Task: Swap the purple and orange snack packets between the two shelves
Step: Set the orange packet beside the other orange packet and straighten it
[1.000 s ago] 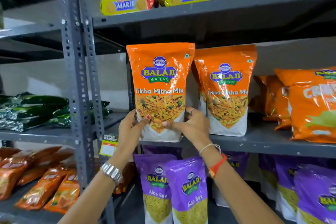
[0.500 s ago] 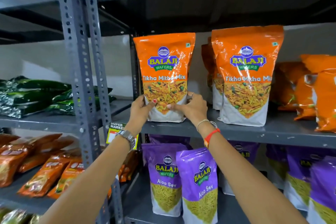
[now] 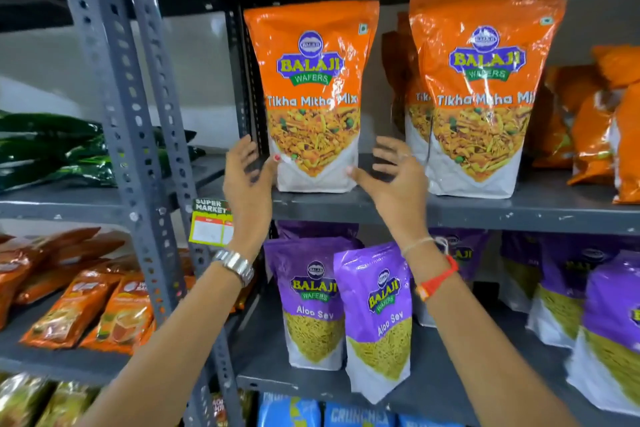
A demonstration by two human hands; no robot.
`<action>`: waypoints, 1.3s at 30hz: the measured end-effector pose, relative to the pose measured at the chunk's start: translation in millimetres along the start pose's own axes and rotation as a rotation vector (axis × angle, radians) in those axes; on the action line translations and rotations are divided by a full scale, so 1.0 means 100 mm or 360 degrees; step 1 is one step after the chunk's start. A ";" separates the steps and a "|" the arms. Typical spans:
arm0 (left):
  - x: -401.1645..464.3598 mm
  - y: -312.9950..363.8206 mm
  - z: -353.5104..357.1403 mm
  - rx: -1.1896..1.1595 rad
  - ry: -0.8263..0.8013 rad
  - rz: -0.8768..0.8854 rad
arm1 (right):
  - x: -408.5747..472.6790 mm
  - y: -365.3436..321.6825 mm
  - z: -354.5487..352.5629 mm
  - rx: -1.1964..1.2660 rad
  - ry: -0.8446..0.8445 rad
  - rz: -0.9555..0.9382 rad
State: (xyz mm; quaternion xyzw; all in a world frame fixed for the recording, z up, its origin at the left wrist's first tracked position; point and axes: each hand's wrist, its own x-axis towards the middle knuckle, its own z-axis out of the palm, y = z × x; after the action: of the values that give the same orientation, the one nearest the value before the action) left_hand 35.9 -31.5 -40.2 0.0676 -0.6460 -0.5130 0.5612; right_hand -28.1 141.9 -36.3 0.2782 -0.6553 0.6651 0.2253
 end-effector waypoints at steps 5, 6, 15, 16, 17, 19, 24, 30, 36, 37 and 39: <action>-0.90 -0.15 -0.02 -0.0008 0.0087 0.0273 | -0.78 0.52 -0.31 0.0111 0.0412 -0.0024; -1.08 -0.24 0.00 0.0019 0.0078 0.0246 | -0.93 0.70 -0.36 0.0085 0.0475 0.0017; -2.50 -1.10 0.24 -0.0282 -0.0396 -0.0917 | -1.49 2.36 -0.66 -0.0030 -0.0215 0.0936; -2.61 -1.16 0.28 -0.0281 -0.0447 -0.1014 | -1.47 2.32 -0.68 -0.0018 -0.0308 0.0997; -2.68 -1.21 0.32 -0.0271 -0.0464 -0.1101 | -1.44 2.30 -0.70 -0.0002 -0.0402 0.1063; -2.74 -1.27 0.40 -0.0260 -0.0422 -0.1249 | -1.39 2.33 -0.73 0.0036 -0.0584 0.1157; -2.68 -1.42 0.57 -0.0163 -0.0232 -0.1452 | -1.34 2.41 -0.74 -0.0025 -0.0864 0.1163; -2.66 -1.47 0.79 -0.0123 -0.0261 -0.1510 | -1.34 2.45 -0.96 -0.0054 -0.0696 0.1151; -2.69 -1.43 1.12 -0.0164 -0.0737 -0.1486 | -1.47 2.51 -1.28 -0.0101 -0.0144 0.1073; -2.69 -1.44 1.20 -0.0182 -0.0768 -0.1507 | -1.46 2.50 -1.31 -0.0126 -0.0071 0.1063; -2.67 -1.45 1.35 -0.0228 -0.0784 -0.1564 | -1.45 2.51 -1.38 -0.0177 0.0058 0.1051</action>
State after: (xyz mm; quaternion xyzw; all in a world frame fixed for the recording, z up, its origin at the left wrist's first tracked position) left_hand -45.6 157.6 -300.9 0.2007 -0.6141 -0.7578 0.0913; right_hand -97.6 278.7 -318.3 0.0263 -0.7413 0.6702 0.0241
